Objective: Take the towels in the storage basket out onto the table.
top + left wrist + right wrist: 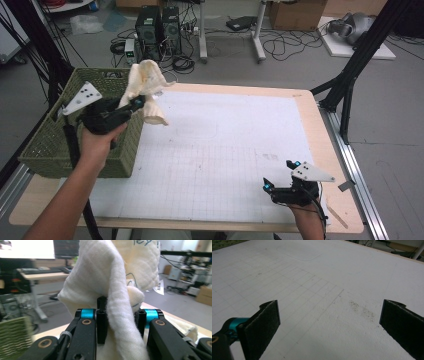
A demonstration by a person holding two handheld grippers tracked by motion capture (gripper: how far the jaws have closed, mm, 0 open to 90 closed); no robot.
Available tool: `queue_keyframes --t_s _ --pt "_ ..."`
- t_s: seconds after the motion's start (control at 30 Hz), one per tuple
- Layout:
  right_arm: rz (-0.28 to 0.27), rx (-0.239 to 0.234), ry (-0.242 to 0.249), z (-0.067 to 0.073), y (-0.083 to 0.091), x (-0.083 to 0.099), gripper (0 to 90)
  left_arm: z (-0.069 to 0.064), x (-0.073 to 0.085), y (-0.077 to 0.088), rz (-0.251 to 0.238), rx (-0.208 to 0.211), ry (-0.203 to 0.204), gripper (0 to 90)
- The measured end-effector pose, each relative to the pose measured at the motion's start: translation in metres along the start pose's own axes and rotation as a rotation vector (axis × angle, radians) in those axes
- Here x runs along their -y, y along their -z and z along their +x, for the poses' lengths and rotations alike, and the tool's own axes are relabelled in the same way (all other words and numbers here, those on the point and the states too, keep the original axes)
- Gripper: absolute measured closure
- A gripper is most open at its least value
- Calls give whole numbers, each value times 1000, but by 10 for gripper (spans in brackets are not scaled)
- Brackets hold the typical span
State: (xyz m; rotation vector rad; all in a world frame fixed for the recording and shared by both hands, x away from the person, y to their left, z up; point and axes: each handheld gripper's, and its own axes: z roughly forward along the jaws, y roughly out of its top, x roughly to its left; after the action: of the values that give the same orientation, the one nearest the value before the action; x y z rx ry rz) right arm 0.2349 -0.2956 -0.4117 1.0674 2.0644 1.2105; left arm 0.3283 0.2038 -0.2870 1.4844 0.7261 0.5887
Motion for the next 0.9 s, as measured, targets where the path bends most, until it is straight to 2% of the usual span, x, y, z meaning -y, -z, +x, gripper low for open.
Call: queue_keyframes --t_s 0.3,0.37,0.6,0.67,0.9 --pt "2 0 -3 -1 0 0 23 -39 22 -39 90 106 -23 722" --pt "3 -1 0 0 0 1 23 -47 31 -49 118 122 -35 722" --pt "6 2 2 -1 0 1 23 -75 68 -82 218 188 -26 722" --pt "5 2 0 -2 0 1 23 -84 81 -93 264 200 -44 722" --pt "4 0 -4 -2 0 2 23 -105 114 -117 358 240 -13 719"
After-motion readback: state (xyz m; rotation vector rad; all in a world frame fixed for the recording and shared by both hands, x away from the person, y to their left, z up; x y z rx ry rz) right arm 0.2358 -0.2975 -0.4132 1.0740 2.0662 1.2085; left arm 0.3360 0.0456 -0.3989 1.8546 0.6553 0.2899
